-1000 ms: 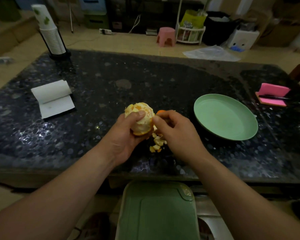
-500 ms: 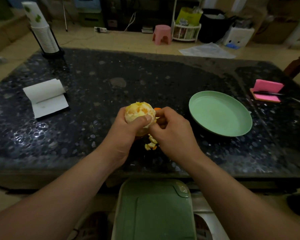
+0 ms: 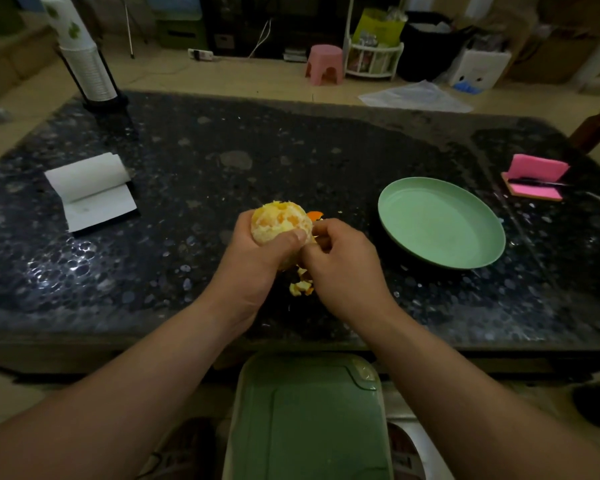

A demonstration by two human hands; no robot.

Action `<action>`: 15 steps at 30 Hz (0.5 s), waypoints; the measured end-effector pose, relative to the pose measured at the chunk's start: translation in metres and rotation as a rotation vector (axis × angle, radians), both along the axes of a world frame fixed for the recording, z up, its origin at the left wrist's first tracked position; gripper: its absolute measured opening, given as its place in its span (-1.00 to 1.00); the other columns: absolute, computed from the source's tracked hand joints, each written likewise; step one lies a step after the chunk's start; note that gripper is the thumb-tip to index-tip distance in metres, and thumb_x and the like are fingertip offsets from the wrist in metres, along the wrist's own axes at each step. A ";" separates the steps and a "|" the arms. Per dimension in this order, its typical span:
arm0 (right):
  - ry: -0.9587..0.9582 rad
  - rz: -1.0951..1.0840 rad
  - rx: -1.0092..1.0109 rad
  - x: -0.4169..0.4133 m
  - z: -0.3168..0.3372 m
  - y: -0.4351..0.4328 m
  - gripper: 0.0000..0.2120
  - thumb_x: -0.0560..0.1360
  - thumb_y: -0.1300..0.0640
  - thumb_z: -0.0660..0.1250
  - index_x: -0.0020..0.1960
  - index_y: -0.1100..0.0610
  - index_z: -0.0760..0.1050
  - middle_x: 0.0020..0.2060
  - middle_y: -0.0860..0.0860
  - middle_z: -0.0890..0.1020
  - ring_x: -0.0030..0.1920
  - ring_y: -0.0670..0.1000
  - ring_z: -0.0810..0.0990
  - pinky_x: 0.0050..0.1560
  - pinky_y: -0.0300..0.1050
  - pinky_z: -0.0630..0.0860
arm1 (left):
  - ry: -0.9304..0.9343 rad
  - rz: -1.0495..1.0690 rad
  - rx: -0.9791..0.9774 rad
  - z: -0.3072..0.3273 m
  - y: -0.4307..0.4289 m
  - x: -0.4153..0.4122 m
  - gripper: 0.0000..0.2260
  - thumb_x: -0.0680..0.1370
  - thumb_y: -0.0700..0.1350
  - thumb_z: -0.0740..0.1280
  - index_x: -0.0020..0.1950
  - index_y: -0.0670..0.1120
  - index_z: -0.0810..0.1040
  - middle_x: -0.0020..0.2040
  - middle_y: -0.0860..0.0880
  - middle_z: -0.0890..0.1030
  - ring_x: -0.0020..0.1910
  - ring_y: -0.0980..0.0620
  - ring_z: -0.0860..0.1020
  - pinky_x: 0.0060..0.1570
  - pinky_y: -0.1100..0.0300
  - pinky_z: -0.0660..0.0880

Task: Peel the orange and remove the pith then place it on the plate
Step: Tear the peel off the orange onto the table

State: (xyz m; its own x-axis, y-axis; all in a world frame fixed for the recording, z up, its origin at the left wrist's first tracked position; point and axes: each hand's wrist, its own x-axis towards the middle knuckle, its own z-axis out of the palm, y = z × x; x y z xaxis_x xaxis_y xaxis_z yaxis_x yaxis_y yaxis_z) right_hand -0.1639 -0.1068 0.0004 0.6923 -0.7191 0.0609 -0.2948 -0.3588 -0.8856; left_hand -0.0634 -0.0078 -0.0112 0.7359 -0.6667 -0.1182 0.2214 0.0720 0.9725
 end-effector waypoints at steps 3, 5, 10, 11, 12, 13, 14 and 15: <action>0.003 -0.020 0.054 0.002 -0.003 -0.002 -0.86 0.59 0.11 0.41 0.14 -0.03 0.64 -0.14 -0.07 0.73 -0.18 -0.12 0.72 -0.21 -0.19 0.64 | -0.028 0.005 0.007 -0.003 0.001 -0.002 -0.62 0.60 -0.20 0.47 0.33 0.06 0.46 0.20 -0.05 0.66 0.08 0.04 0.71 0.04 0.14 0.64; 0.002 -0.012 0.129 0.002 -0.003 -0.003 -0.85 0.58 0.14 0.41 0.13 -0.03 0.64 -0.15 -0.04 0.75 -0.19 -0.09 0.74 -0.19 -0.12 0.68 | -0.018 0.006 0.004 -0.003 0.001 0.000 -0.63 0.60 -0.20 0.47 0.32 0.07 0.47 0.19 -0.04 0.67 0.06 0.06 0.71 0.03 0.15 0.65; 0.038 0.042 0.101 0.003 -0.001 -0.005 -0.84 0.60 0.13 0.36 0.03 0.00 0.72 -0.24 -0.05 0.75 -0.23 -0.04 0.74 -0.13 0.12 0.72 | 0.009 0.011 0.002 -0.002 0.001 0.001 -0.63 0.59 -0.19 0.47 0.34 0.04 0.47 0.21 -0.06 0.67 0.12 -0.01 0.71 0.07 0.11 0.66; 0.037 0.033 0.082 0.003 -0.001 -0.005 -0.85 0.60 0.13 0.37 -0.03 0.01 0.72 -0.26 -0.05 0.74 -0.25 -0.03 0.73 -0.15 0.13 0.71 | 0.007 0.012 0.004 -0.003 0.001 0.000 -0.62 0.59 -0.20 0.47 0.34 0.03 0.47 0.21 -0.07 0.67 0.10 0.01 0.71 0.04 0.14 0.66; 0.028 0.022 0.079 0.004 -0.002 -0.005 -0.85 0.60 0.14 0.38 -0.06 0.02 0.72 -0.28 -0.04 0.74 -0.26 -0.02 0.73 -0.16 0.14 0.71 | 0.007 0.011 0.004 -0.003 0.000 -0.001 -0.62 0.59 -0.21 0.47 0.35 0.03 0.46 0.21 -0.07 0.67 0.09 0.03 0.71 0.02 0.16 0.65; 0.021 0.013 0.089 0.004 -0.003 -0.005 -0.85 0.60 0.15 0.39 -0.06 0.02 0.73 -0.28 -0.03 0.74 -0.26 -0.02 0.73 -0.16 0.14 0.71 | 0.010 0.009 0.003 -0.004 0.000 -0.001 -0.61 0.59 -0.21 0.47 0.36 0.02 0.46 0.22 -0.08 0.66 0.09 0.03 0.71 0.02 0.17 0.65; 0.015 0.011 0.109 0.004 -0.003 -0.005 -0.85 0.59 0.16 0.39 -0.03 0.03 0.73 -0.27 -0.03 0.75 -0.25 -0.02 0.74 -0.15 0.13 0.72 | 0.017 0.006 0.001 -0.004 0.000 -0.001 -0.61 0.59 -0.21 0.48 0.36 0.02 0.46 0.22 -0.08 0.66 0.11 0.01 0.71 0.03 0.15 0.65; 0.009 0.013 0.131 0.003 -0.004 -0.005 -0.84 0.59 0.18 0.38 0.00 0.04 0.74 -0.25 -0.03 0.75 -0.23 -0.03 0.75 -0.13 0.11 0.73 | 0.026 0.004 -0.002 -0.004 0.000 0.000 -0.60 0.59 -0.19 0.49 0.36 0.02 0.46 0.23 -0.09 0.66 0.14 -0.02 0.71 0.06 0.12 0.65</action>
